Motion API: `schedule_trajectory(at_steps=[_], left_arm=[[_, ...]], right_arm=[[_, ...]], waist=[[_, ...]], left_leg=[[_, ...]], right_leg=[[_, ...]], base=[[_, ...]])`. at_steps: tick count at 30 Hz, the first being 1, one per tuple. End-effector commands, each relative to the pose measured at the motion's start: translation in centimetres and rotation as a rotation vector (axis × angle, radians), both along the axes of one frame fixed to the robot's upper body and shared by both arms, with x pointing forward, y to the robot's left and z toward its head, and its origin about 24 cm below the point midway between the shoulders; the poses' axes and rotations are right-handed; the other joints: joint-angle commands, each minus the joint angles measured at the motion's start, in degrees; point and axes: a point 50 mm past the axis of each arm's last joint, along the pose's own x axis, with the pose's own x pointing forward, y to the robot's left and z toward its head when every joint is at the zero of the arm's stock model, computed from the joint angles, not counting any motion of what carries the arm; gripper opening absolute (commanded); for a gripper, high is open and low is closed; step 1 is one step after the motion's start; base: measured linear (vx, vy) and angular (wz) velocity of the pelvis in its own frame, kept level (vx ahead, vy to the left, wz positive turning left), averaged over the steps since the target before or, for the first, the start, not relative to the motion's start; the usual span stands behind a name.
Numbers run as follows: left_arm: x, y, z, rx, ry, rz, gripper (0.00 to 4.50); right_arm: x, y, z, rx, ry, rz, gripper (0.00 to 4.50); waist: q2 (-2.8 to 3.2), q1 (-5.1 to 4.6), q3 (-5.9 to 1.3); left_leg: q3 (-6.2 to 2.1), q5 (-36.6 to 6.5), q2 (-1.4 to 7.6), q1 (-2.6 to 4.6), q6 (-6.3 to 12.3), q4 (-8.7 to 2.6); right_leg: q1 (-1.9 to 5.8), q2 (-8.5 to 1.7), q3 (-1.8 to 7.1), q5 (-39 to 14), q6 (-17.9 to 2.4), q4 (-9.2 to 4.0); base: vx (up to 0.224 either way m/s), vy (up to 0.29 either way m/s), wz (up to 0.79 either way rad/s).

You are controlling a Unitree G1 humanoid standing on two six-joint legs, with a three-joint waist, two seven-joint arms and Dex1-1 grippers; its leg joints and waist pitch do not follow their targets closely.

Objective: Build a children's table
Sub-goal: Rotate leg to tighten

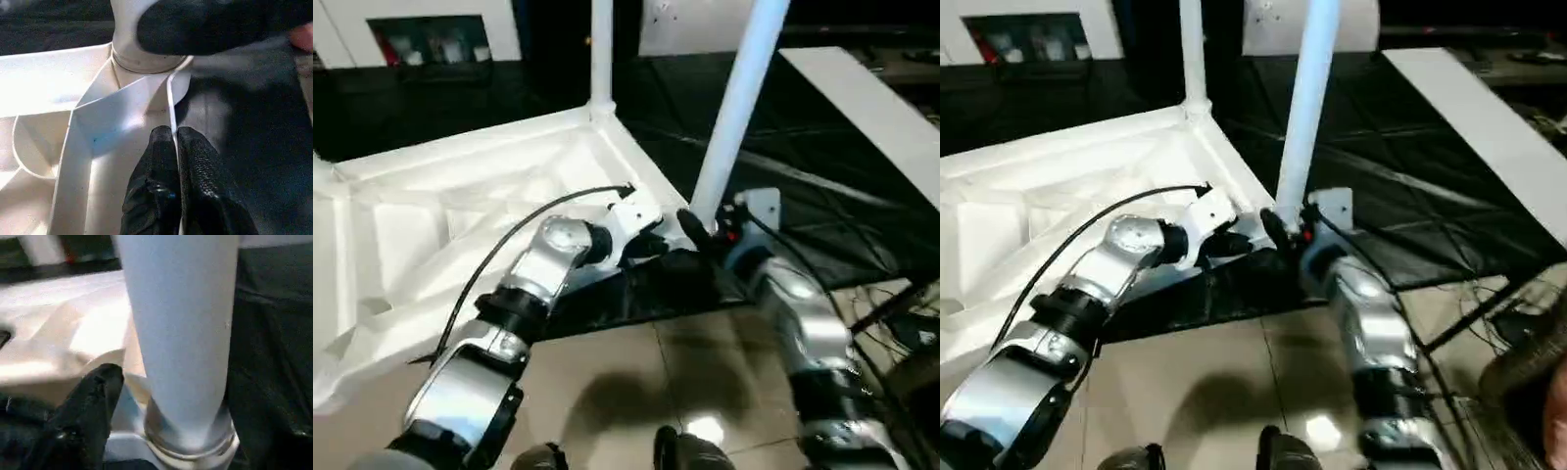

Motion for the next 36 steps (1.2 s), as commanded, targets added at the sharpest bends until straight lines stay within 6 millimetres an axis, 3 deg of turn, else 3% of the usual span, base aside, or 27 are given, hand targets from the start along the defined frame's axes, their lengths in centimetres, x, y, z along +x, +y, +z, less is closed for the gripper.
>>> schedule_trajectory(at_steps=[1,3,5,6,7,10,13,18,20,23,26,34,36], left_arm=[[-1.3,0.3,-1.7,0.024,0.056,-0.113,0.0],[-1.7,1.1,-2.0,0.072,0.065,-0.188,0.0],[-2.0,1.5,-2.0,0.082,0.073,-0.232,0.0],[-2.1,1.8,-2.0,0.088,0.08,-0.257,0.0],[-2.3,2.2,-1.9,0.102,0.09,-0.298,0.0],[-2.7,2.9,-1.9,0.139,0.119,-0.379,0.0],[-3.2,3.5,-2.0,0.175,0.151,-0.456,0.0],[-4.2,4.0,-2.0,0.237,0.215,-0.616,0.0],[-4.3,4.0,-2.0,0.248,0.224,-0.637,0.0],[-4.5,4.1,-2.0,0.266,0.236,-0.67,0.0],[-4.7,3.9,-2.0,0.279,0.234,-0.706,0.0],[-4.8,3.5,-1.9,0.289,0.227,-0.731,0.0],[-4.7,3.5,-1.9,0.292,0.226,-0.733,0.0]], right_arm=[[-0.5,-0.1,1.3,-0.001,-0.067,0.118,3.88],[-1.4,-1.1,1.8,-0.048,-0.072,0.232,3.97],[-1.9,-1.5,2.0,-0.073,-0.069,0.31,4.16],[-2.2,-1.8,2.2,-0.089,-0.063,0.358,4.16],[-2.6,-2.2,2.4,-0.103,-0.05,0.422,4.16],[-3.3,-2.8,2.6,-0.141,-0.025,0.544,4.16],[-3.7,-3.0,2.6,-0.176,0.0,0.642,4.16],[-3.9,-3.1,2.4,-0.259,0.042,0.802,4.16],[-3.8,-3.1,2.3,-0.266,0.05,0.821,3.83],[-3.8,-3.0,2.3,-0.271,0.059,0.856,3.8],[-3.8,-2.8,2.4,-0.269,0.078,0.921,3.38],[-4.0,-2.2,2.1,-0.262,0.105,1.012,2.88],[-4.1,-2.1,2.1,-0.251,0.117,1.036,2.56]], waist=[[-0.98,0.49,-4.07],[-0.91,0.94,-4.49],[-0.39,1.52,-4.51],[-0.37,1.62,-4.55],[-0.78,1.77,-4.62],[-0.68,2.1,-4.7],[-0.7,2.13,-4.64],[-0.7,2.72,-4.36],[-0.82,2.98,-4.28],[-0.83,3.25,-4.16],[-1.02,3.29,-4.17],[-1.06,3.51,-4.52],[-1.13,3.59,-4.55]], left_leg=[[-0.38,-12.48,2.51,0.01,7.31,-3.36],[-0.56,-10.12,2.69,-0.45,7.57,-3.3],[-0.48,-7.3,3.03,-0.58,7.71,-3.18],[-0.41,-7.06,3.05,-0.53,7.44,-3.08],[-0.25,-6.81,2.95,-0.31,7.32,-2.99],[-0.37,-5.24,3.08,-0.27,8.04,-2.91],[-0.38,-5.9,3.24,-0.03,8.12,-2.87],[-0.28,-9.04,3.59,0.18,5.88,-2.98],[-0.2,-10.1,3.57,0.32,5.08,-2.97],[-0.14,-10.99,3.5,0.35,4.46,-2.98],[-0.33,-11.39,3.56,0.32,3.86,-3.13],[-0.13,-9.19,3.62,0.35,4.67,-2.92],[-0.11,-8.99,3.59,0.32,4.78,-2.88]], right_leg=[[2.87,-2.97,3.33,-20.5,-11.23,-4.12],[3.48,-2.81,3.17,-19.74,-10.72,-3.61],[3.61,-2.78,3.24,-16.04,-11.82,-3.09],[3.57,-2.67,3.25,-15.42,-12.04,-2.99],[3.64,-2.36,3.24,-14.1,-12.43,-2.9],[3.79,-2.34,3.16,-11.26,-13.83,-2.33],[3.7,-2.33,3.14,-11.79,-14.48,-2.27],[3.36,-2.45,3.23,-16.66,-13.88,-2.46],[3.21,-2.59,3.33,-18.82,-13.31,-2.69],[3.17,-2.57,3.39,-20.7,-12.59,-2.85],[3.3,-2.65,3.33,-22.82,-11.43,-2.96],[3.35,-2.38,3.39,-16.3,-13.47,-2.19],[3.4,-2.38,3.39,-15.73,-13.73,-2.13]], base=[[0.048,-0.068,0.11],[0.038,-0.066,0.01],[0.019,-0.032,-0.01],[0.0,0.0,0.0],[0.0,0.0,0.0],[0.0,0.0,0.0],[0.0,0.0,0.0],[0.0,0.0,0.0],[0.0,0.0,0.0],[0.0,0.0,0.0],[0.0,0.0,0.0],[0.0,0.0,0.0],[0.0,0.0,0.0]])
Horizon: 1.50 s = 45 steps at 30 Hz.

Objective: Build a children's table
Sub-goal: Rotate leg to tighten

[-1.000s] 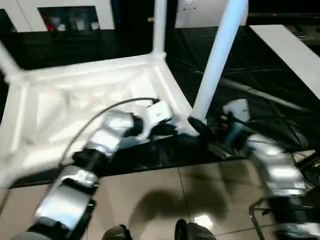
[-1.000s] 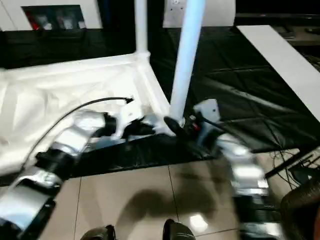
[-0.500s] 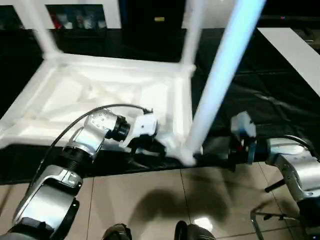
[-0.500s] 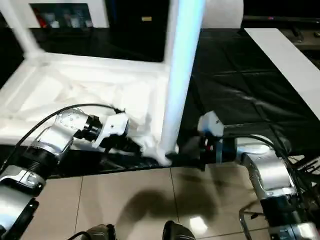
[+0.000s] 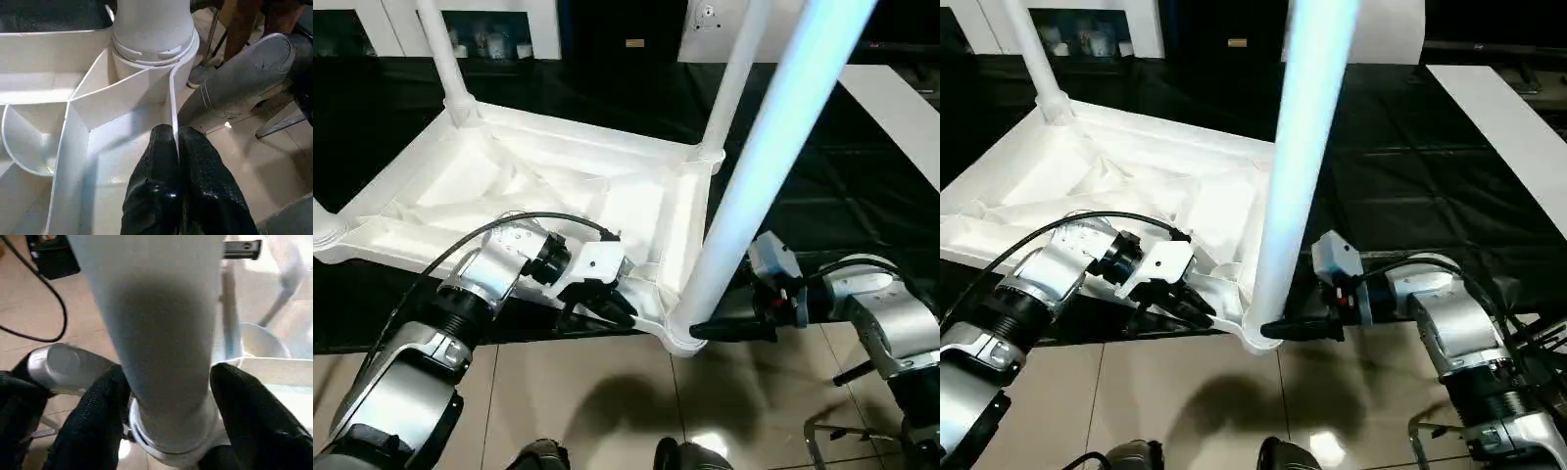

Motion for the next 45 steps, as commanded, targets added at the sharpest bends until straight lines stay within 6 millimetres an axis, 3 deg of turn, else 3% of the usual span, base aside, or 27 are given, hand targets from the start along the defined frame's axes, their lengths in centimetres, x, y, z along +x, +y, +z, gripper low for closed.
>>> schedule_trajectory(at_steps=[1,6,13,17,19,20,21,24,26,27,28,29,31,32,33,34,35,36,37,38,39,40,41,42,43,44,45], left_arm=[[-1.3,-0.3,-2.1,0.12,0.073,-0.107,0.0],[-1.3,-0.2,-2.2,0.123,0.075,-0.106,0.0],[-1.0,-0.3,-2.2,0.092,0.086,-0.057,0.0],[-0.4,-1.6,-2.3,0.001,0.093,0.073,0.0],[-0.1,-2.2,-2.3,-0.026,0.089,0.137,0.0],[0.2,-2.6,-2.4,-0.039,0.084,0.186,0.0],[0.4,-2.9,-2.4,-0.055,0.081,0.225,0.0],[1.3,-5.2,-2.2,-0.142,0.07,0.394,0.0],[1.6,-5.6,-2.1,-0.153,0.067,0.435,0.0],[2.1,-6.4,-2.0,-0.174,0.059,0.524,0.0],[2.1,-6.4,-2.0,-0.174,0.059,0.524,0.0],[2.7,-7.1,-1.8,-0.194,0.052,0.62,0.0],[2.8,-7.2,-1.8,-0.199,0.049,0.646,0.0],[3.2,-7.6,-1.5,-0.216,0.037,0.705,0.0],[3.4,-7.9,-1.3,-0.229,0.026,0.746,0.0],[3.5,-7.9,-1.3,-0.231,0.024,0.754,0.0],[3.9,-8.3,-0.9,-0.247,0.0,0.815,0.0],[4.3,-8.6,-0.4,-0.261,-0.037,0.873,0.0],[4.3,-8.6,-0.4,-0.261,-0.037,0.873,0.0],[4.4,-8.6,-0.2,-0.257,-0.061,0.872,0.0],[4.4,-8.6,-0.2,-0.253,-0.07,0.867,0.0],[4.4,-8.6,-0.2,-0.253,-0.07,0.867,0.0],[4.4,-8.5,-0.2,-0.249,-0.08,0.859,0.0],[4.4,-8.4,-0.2,-0.245,-0.082,0.848,0.0],[4.4,-8.3,-0.2,-0.242,-0.082,0.843,0.0],[4.3,-8.0,-0.2,-0.239,-0.088,0.815,0.0],[4.2,-7.8,-0.3,-0.239,-0.089,0.805,0.0]], right_arm=[[0.0,-0.1,0.2,-0.003,0.011,0.033,2.5],[-0.1,-0.1,0.2,0.004,0.032,0.047,2.09],[-0.5,0.3,0.1,0.061,0.075,0.002,1.96],[-0.8,1.1,-0.7,0.128,0.097,-0.146,1.95],[-0.8,1.6,-1.2,0.141,0.103,-0.233,1.95],[-0.7,2.0,-1.5,0.138,0.094,-0.279,1.95],[-0.7,2.3,-1.9,0.138,0.09,-0.324,1.95],[0.3,4.1,-3.4,0.134,0.09,-0.581,1.95],[0.6,4.4,-3.6,0.129,0.096,-0.641,1.94],[1.4,5.0,-4.0,0.127,0.104,-0.763,1.94],[1.4,5.0,-4.0,0.127,0.104,-0.763,1.94],[2.2,5.5,-4.2,0.137,0.115,-0.87,1.93],[2.4,5.6,-4.2,0.14,0.119,-0.896,1.93],[3.0,6.0,-4.1,0.149,0.121,-0.952,1.93],[3.5,6.4,-4.1,0.16,0.129,-1.002,1.93],[3.7,6.5,-4.1,0.163,0.132,-1.012,1.93],[4.5,7.1,-3.7,0.187,0.144,-1.086,1.93],[5.7,8.2,-3.0,0.229,0.163,-1.154,1.93],[5.7,8.3,-3.0,0.229,0.163,-1.154,1.93],[6.2,8.9,-2.5,0.23,0.129,-1.155,1.93],[6.3,9.0,-2.4,0.227,0.113,-1.153,1.93],[6.3,9.0,-2.4,0.227,0.113,-1.153,1.93],[6.4,9.1,-2.3,0.224,0.105,-1.163,1.93],[6.5,9.0,-2.2,0.245,0.107,-1.171,1.93],[6.5,9.0,-2.1,0.26,0.109,-1.181,2.49],[6.5,8.7,-1.9,0.275,0.089,-1.182,2.63],[6.5,8.6,-1.9,0.28,0.086,-1.183,2.63]], waist=[[-0.59,-0.23,-4.19],[-0.6,0.2,-4.07],[-0.51,0.37,-4.05],[-0.44,0.42,-3.76],[-0.5,0.26,-3.41],[-0.45,-0.09,-3.04],[-0.49,-0.14,-2.92],[-0.54,-1.82,-2.53],[-0.32,-2.38,-2.67],[0.03,-3.44,-2.51],[0.4,-3.78,-2.3],[1.14,-4.57,-2.31],[1.17,-5.42,-2.08],[1.26,-6.22,-1.96],[1.88,-6.37,-1.42],[1.87,-6.39,-1.43],[2.45,-5.96,-1.25],[2.25,-4.69,-0.82],[2.25,-4.69,-0.82],[-0.62,-4.89,-1.52],[-2.19,-3.96,-1.24],[-1.91,-3.68,-1.46],[-2.05,-2.76,-2.59],[-0.45,-1.59,-2.49],[-0.02,-2.1,-2.45],[-0.11,-2.49,-2.27],[-0.32,-2.71,-2.05]], left_leg=[[-0.42,-8.87,2.47,0.11,5.23,-3.31],[-0.43,-9.24,2.51,0.18,4.77,-3.39],[-0.44,-9.09,2.44,0.17,4.5,-3.46],[-0.41,-10.51,2.42,0.18,3.82,-3.61],[-0.67,-12.64,2.26,0.17,2.89,-3.81],[-0.89,-14.9,2.14,0.48,1.69,-4.03],[-0.95,-15.98,1.99,0.85,1.42,-3.95],[-1.8,-19.89,1.41,0.88,-0.43,-4.03],[-2.31,-20.78,1.4,0.64,-0.53,-4.26],[-2.85,-22.69,1.83,0.13,-0.41,-4.83],[-3.01,-24.64,1.88,0.38,-0.56,-4.9],[-3.48,-29.21,2.06,1.32,-1.13,-4.9],[-4.0,-32.97,2.38,1.47,-1.28,-5.24],[-4.44,-36.25,2.92,0.78,-1.36,-5.98],[-4.56,-41.14,3.55,1.39,-1.47,-7.03],[-4.58,-42.73,3.81,1.25,-1.53,-7.39],[-4.3,-45.51,4.29,0.81,-2.38,-8.8],[-3.0,-48.13,5.01,-1.71,-2.89,-12.37],[-3.0,-48.13,5.01,-1.71,-2.89,-12.37],[-1.28,-38.99,1.01,3.26,-2.71,-6.45],[-0.41,-18.49,-2.89,6.24,0.88,2.13],[-1.35,-11.11,-2.97,3.27,2.7,1.4],[-2.56,-5.81,-2.36,-1.16,3.46,-0.76],[-2.83,-0.8,-0.76,-0.73,2.91,-3.82],[-3.01,-4.27,0.25,0.16,3.3,-4.55],[-2.73,-11.4,0.7,0.71,3.2,-4.86],[-2.49,-17.1,0.37,1.47,2.63,-4.53]], right_leg=[[3.27,-3.24,3.27,-15.01,-13.86,-2.98],[3.24,-3.27,3.3,-16.67,-13.24,-3.14],[3.34,-3.2,3.3,-16.09,-13.12,-3.19],[3.07,-3.19,3.33,-18.65,-12.15,-3.57],[2.98,-3.34,3.17,-24.35,-10.23,-4.33],[2.55,-3.43,3.11,-31.09,-7.98,-5.25],[2.25,-3.56,3.06,-33.67,-7.22,-5.67],[1.94,-3.51,2.08,-43.42,-2.67,-7.09],[2.48,-3.66,1.56,-43.77,-1.75,-7.45],[3.01,-3.58,0.9,-41.5,-1.85,-7.65],[2.82,-3.51,0.46,-41.83,-1.8,-8.0],[2.65,-3.45,-0.43,-41.04,-1.91,-8.62],[3.08,-3.29,-1.49,-38.95,-1.85,-8.92],[4.2,-3.07,-2.04,-35.82,-1.49,-8.38],[4.08,-2.62,-2.3,-33.81,-1.77,-7.84],[4.42,-2.52,-1.92,-31.64,-2.12,-6.93],[4.8,-2.36,-1.12,-27.11,-3.6,-4.48],[6.52,-1.1,0.4,-23.24,-3.85,2.23],[6.52,-1.1,0.4,-23.24,-3.85,2.23],[0.84,-2.4,2.78,-35.95,-1.88,-4.97],[-2.67,-5.65,3.1,-55.98,1.54,-11.99],[0.86,-6.63,4.34,-57.57,2.03,-10.79],[6.13,-7.16,5.44,-51.1,1.95,-7.51],[4.41,-4.67,3.98,-37.93,-0.01,-6.58],[3.62,-3.4,3.36,-26.64,-3.39,-5.59],[3.11,-2.92,3.09,-25.6,-5.66,-5.69],[2.59,-2.7,2.78,-31.49,-6.03,-6.34]], base=[[0.0,0.0,0.0],[0.0,0.0,0.0],[0.0,0.0,0.0],[0.0,0.0,0.0],[0.0,0.0,0.0],[0.0,0.0,0.0],[0.0,0.0,0.0],[-0.038,0.01,-0.02],[-0.028,0.011,-0.03],[-0.053,0.057,-0.14],[-0.053,0.057,-0.14],[-0.047,0.06,-0.1],[-0.042,0.068,-0.09],[-0.044,0.066,-0.07],[0.0,0.0,0.0],[0.0,0.0,0.0],[-0.07,0.011,0.02],[-0.076,-0.036,0.07],[-0.076,-0.036,0.07],[0.033,-0.101,0.13],[0.065,-0.107,-0.06],[0.065,-0.107,-0.06],[0.06,-0.049,-0.27],[0.059,-0.041,-0.15],[0.059,-0.041,-0.15],[0.004,-0.053,0.01],[0.0,0.0,0.0]])
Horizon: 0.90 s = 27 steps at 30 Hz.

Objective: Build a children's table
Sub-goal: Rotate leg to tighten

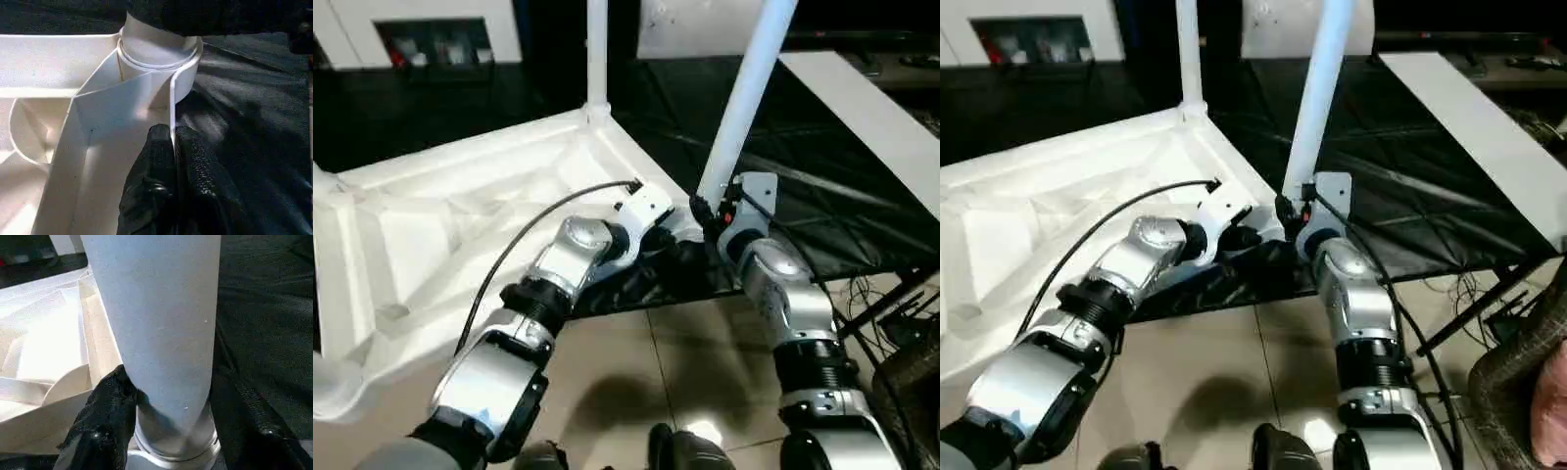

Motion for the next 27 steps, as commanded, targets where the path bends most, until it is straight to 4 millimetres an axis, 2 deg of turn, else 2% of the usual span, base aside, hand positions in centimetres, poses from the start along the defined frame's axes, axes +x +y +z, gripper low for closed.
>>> schedule_trajectory(at_steps=[1,2,3,5,6,7,8,9,11,12,14,16,17,18,20,21,23,24,27], left_arm=[[-0.6,-0.9,0.2,-0.035,-0.029,-0.084,0.0],[-0.6,-0.8,0.2,-0.035,-0.029,-0.086,0.0],[-0.6,-0.5,0.1,-0.029,-0.027,-0.09,0.0],[-0.6,0.2,-0.2,-0.016,-0.023,-0.103,0.0],[-0.7,0.6,-0.4,-0.005,-0.021,-0.115,0.0],[-0.7,0.9,-0.5,0.001,-0.02,-0.123,0.0],[-0.9,1.6,-0.7,0.016,-0.02,-0.16,0.0],[-0.9,1.6,-0.7,0.016,-0.02,-0.16,0.0],[-1.2,2.2,-0.8,0.035,-0.022,-0.212,0.0],[-1.4,2.6,-0.9,0.05,-0.026,-0.257,0.0],[-1.6,3.0,-0.9,0.067,-0.031,-0.306,0.0],[-1.8,3.3,-1.0,0.084,-0.02,-0.344,0.0],[-2.1,4.0,-1.2,0.128,-0.009,-0.435,0.0],[-2.3,4.3,-1.2,0.144,0.0,-0.468,0.0],[-2.3,4.4,-1.2,0.148,0.002,-0.479,0.0],[-2.6,4.7,-1.1,0.155,0.017,-0.53,0.0],[-2.9,5.0,-0.9,0.153,0.033,-0.61,0.0],[-3.2,5.3,-0.7,0.154,0.057,-0.669,0.0],[-3.3,5.5,-0.7,0.159,0.072,-0.698,0.0]], right_arm=[[-0.9,3.2,-0.5,0.082,0.016,0.15,2.68],[-0.9,3.2,-0.5,0.083,0.015,0.15,2.68],[-1.0,2.8,-0.6,0.079,0.004,0.146,3.03],[-1.1,2.0,-0.5,0.061,-0.024,0.152,3.09],[-1.3,1.4,-0.4,0.047,-0.042,0.166,3.12],[-1.5,1.1,-0.4,0.038,-0.054,0.176,3.23],[-2.0,0.0,-0.2,0.009,-0.091,0.212,3.38],[-2.0,0.0,-0.2,0.009,-0.091,0.212,3.49],[-2.5,-1.1,0.1,-0.016,-0.121,0.256,3.58],[-2.8,-1.8,0.3,-0.037,-0.139,0.299,3.68],[-3.2,-2.4,0.6,-0.06,-0.156,0.349,3.82],[-3.6,-3.0,0.8,-0.086,-0.168,0.407,4.03],[-4.4,-3.9,1.4,-0.135,-0.185,0.546,4.16],[-4.8,-4.2,1.7,-0.16,-0.186,0.605,4.16],[-4.9,-4.3,1.7,-0.165,-0.185,0.621,4.38],[-5.3,-4.8,2.0,-0.191,-0.176,0.706,4.38],[-5.8,-5.5,2.3,-0.204,-0.159,0.803,4.38],[-6.2,-5.8,2.4,-0.229,-0.148,0.893,4.38],[-6.4,-5.9,2.4,-0.237,-0.135,0.941,4.38]], waist=[[-0.5,-0.04,-3.52],[-0.48,-0.06,-3.57],[-0.22,-0.15,-3.88],[-0.29,-0.22,-4.11],[-0.29,-0.09,-4.23],[-0.33,-0.06,-4.2],[-0.44,0.0,-4.15],[-0.53,0.05,-4.21],[-0.49,0.06,-4.32],[-0.64,0.44,-4.4],[-0.53,0.57,-4.48],[-0.77,0.71,-4.81],[-0.52,0.98,-4.97],[-0.69,0.96,-5.13],[-0.6,1.11,-5.26],[-0.53,1.14,-5.48],[-0.8,1.38,-5.75],[-0.74,1.68,-5.96],[-0.7,2.04,-6.2]], left_leg=[[-0.09,-19.19,1.43,0.33,3.68,-3.6],[-0.17,-19.42,1.36,0.19,3.71,-3.63],[-0.36,-18.22,1.73,-0.3,3.84,-3.92],[-0.32,-17.07,1.87,-0.43,4.06,-4.0],[-0.19,-15.21,1.98,-0.69,4.64,-4.06],[-0.17,-14.76,2.03,-0.74,4.81,-4.06],[0.02,-15.1,2.06,-0.48,5.16,-4.01],[0.12,-15.27,2.01,-0.38,5.38,-3.89],[0.26,-14.66,1.99,-0.52,5.55,-3.83],[0.34,-13.92,1.8,-0.65,5.94,-3.68],[0.5,-13.4,1.95,-0.5,6.12,-3.64],[0.52,-12.12,2.03,-0.72,6.39,-3.56],[0.57,-11.52,2.23,-0.48,7.0,-3.43],[0.61,-10.96,2.31,-0.67,7.24,-3.32],[0.87,-10.55,2.52,-0.4,7.7,-3.15],[0.89,-9.51,2.47,-0.65,7.78,-3.04],[0.91,-7.95,2.63,-0.88,8.52,-2.87],[0.97,-5.5,2.7,-1.12,9.45,-2.63],[0.88,-2.41,2.97,-1.11,10.78,-2.35]], right_leg=[[2.68,-3.7,2.59,-31.83,-4.78,-6.56],[2.86,-3.75,2.47,-33.17,-4.25,-6.76],[3.32,-3.91,2.41,-31.83,-3.68,-6.78],[3.52,-3.88,2.47,-29.33,-4.08,-6.65],[3.71,-3.85,2.7,-25.22,-5.25,-6.2],[3.76,-3.77,2.73,-24.16,-5.61,-6.05],[3.56,-3.64,2.83,-24.11,-6.09,-6.04],[3.53,-3.64,2.86,-24.45,-6.22,-6.08],[3.5,-3.76,2.93,-25.44,-6.68,-6.05],[3.73,-3.75,2.91,-27.04,-5.43,-6.29],[3.5,-3.8,3.01,-26.63,-5.55,-6.24],[3.82,-3.62,2.9,-24.37,-5.94,-5.82],[3.75,-3.53,2.87,-21.8,-7.09,-5.59],[4.02,-3.55,3.04,-20.46,-7.44,-5.26],[3.63,-3.62,3.16,-18.52,-8.97,-4.97],[3.9,-3.68,3.09,-16.16,-10.25,-4.58],[4.24,-3.68,3.05,-13.64,-11.11,-4.16],[4.35,-3.73,3.09,-9.73,-12.6,-3.52],[4.33,-3.7,3.01,-4.43,-14.46,-2.66]], base=[[0.0,0.0,0.0],[0.0,0.0,0.0],[0.0,0.0,0.0],[0.0,0.0,0.0],[0.0,0.0,0.0],[0.0,0.0,0.0],[0.0,0.0,0.0],[0.0,0.0,0.0],[0.0,0.0,0.0],[0.0,0.0,0.0],[0.0,0.0,0.0],[0.0,0.0,0.0],[0.0,0.0,0.0],[0.0,0.0,0.0],[0.0,0.0,0.0],[0.0,0.0,0.0],[0.0,0.0,0.0],[0.0,0.0,0.0],[0.0,0.0,0.0]])
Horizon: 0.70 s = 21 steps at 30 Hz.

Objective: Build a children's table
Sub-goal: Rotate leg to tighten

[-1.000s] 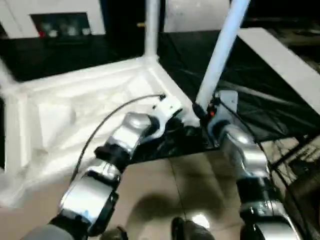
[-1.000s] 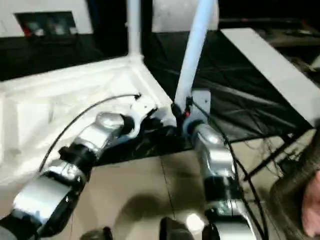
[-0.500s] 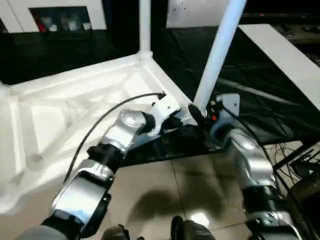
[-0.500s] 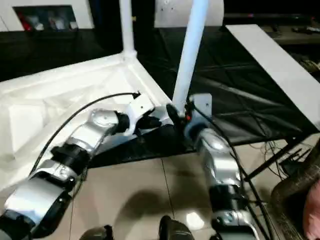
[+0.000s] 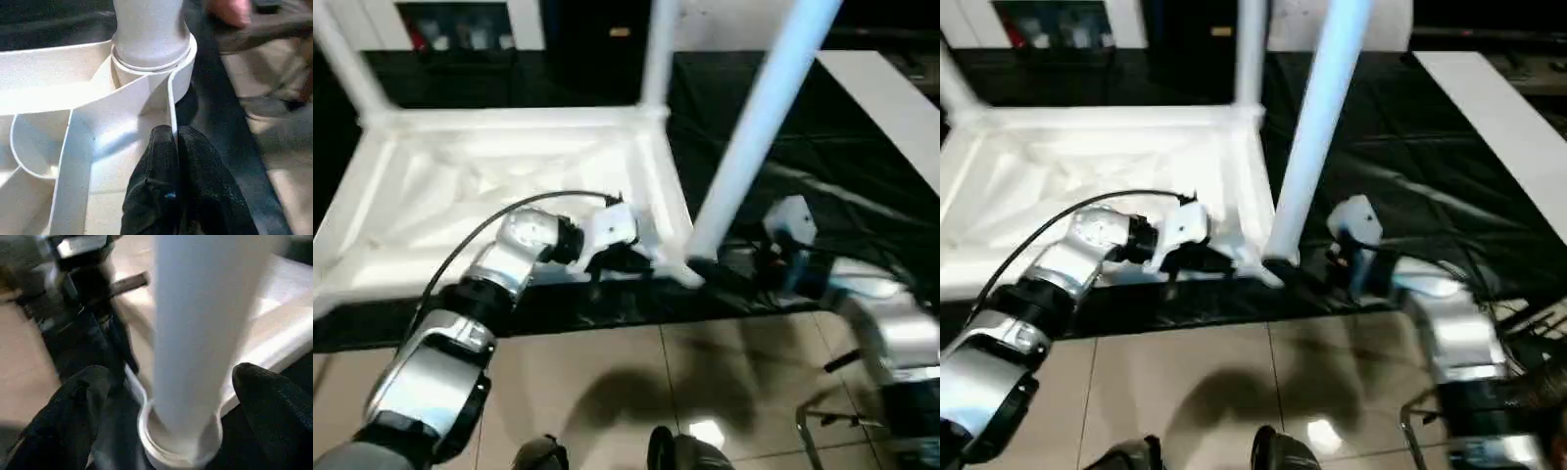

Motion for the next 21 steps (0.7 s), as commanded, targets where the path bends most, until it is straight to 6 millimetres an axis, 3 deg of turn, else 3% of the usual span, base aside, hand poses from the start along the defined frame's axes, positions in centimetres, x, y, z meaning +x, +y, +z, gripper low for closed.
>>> schedule_trajectory(at_steps=[1,3,4,8,10,13,15,18,21], left_arm=[[-1.3,-0.3,-1.7,0.093,0.085,-0.135,0.0],[-1.6,-0.2,-1.7,0.107,0.106,-0.177,0.0],[-2.0,-0.2,-1.7,0.129,0.127,-0.239,0.0],[-2.5,-0.1,-1.9,0.161,0.135,-0.306,0.0],[-2.7,-0.1,-2.0,0.176,0.145,-0.339,0.0],[-3.1,-0.3,-2.1,0.189,0.146,-0.369,0.0],[-3.2,-0.4,-2.2,0.188,0.148,-0.379,0.0],[-3.3,-0.6,-2.2,0.184,0.146,-0.386,0.0],[-3.2,-0.6,-2.1,0.184,0.145,-0.387,0.0]], right_arm=[[-0.6,0.3,-0.1,-0.014,0.026,0.107,4.11],[-0.8,0.2,-0.1,-0.029,0.049,0.163,4.03],[-1.0,0.1,-0.2,-0.048,0.084,0.234,4.03],[-1.1,0.0,-0.4,-0.07,0.117,0.296,3.64],[-1.0,0.0,-0.5,-0.082,0.125,0.325,3.41],[-1.0,0.2,-0.6,-0.086,0.139,0.357,3.22],[-1.1,0.4,-0.7,-0.09,0.147,0.381,3.04],[-1.3,0.6,-0.9,-0.092,0.16,0.415,2.7],[-1.4,0.7,-1.0,-0.09,0.166,0.431,2.48]], waist=[[-0.39,0.09,-5.85],[-0.37,0.29,-5.72],[-0.69,0.38,-5.52],[-0.68,0.94,-4.99],[-0.61,1.29,-4.9],[-0.72,1.46,-4.92],[-0.66,1.35,-4.91],[-0.74,1.29,-5.03],[-0.76,1.33,-5.16]], left_leg=[[0.24,-1.38,2.48,-0.29,10.79,-1.71],[0.26,-2.43,2.56,-0.34,10.7,-1.61],[0.32,-3.64,2.66,-0.36,10.32,-1.66],[0.36,-8.86,2.78,0.03,7.13,-1.85],[0.67,-10.07,2.87,0.38,5.8,-1.87],[0.88,-10.68,3.01,0.6,4.88,-1.86],[0.79,-10.59,3.06,0.31,4.7,-1.85],[0.72,-9.56,2.9,-0.01,4.73,-1.78],[0.84,-8.28,2.86,-0.03,5.33,-1.66]], right_leg=[[4.44,-4.02,3.29,-6.19,-14.7,-1.83],[4.5,-4.04,3.12,-7.74,-14.9,-1.95],[4.45,-4.18,3.14,-10.06,-14.41,-2.2],[3.95,-4.52,3.19,-21.01,-11.54,-3.34],[3.59,-4.5,3.33,-23.81,-10.63,-3.7],[3.31,-4.25,3.47,-22.47,-11.08,-3.28],[3.49,-4.33,3.39,-22.36,-10.82,-3.1],[3.71,-4.3,3.34,-21.77,-10.3,-2.96],[3.71,-4.14,3.4,-18.94,-11.01,-2.65]], base=[[0.0,0.0,0.0],[0.0,0.0,0.0],[0.0,0.0,0.0],[0.0,0.0,0.0],[0.0,0.0,0.0],[0.0,0.0,0.0],[0.0,0.0,0.0],[0.0,0.0,0.0],[0.0,0.0,0.0]])
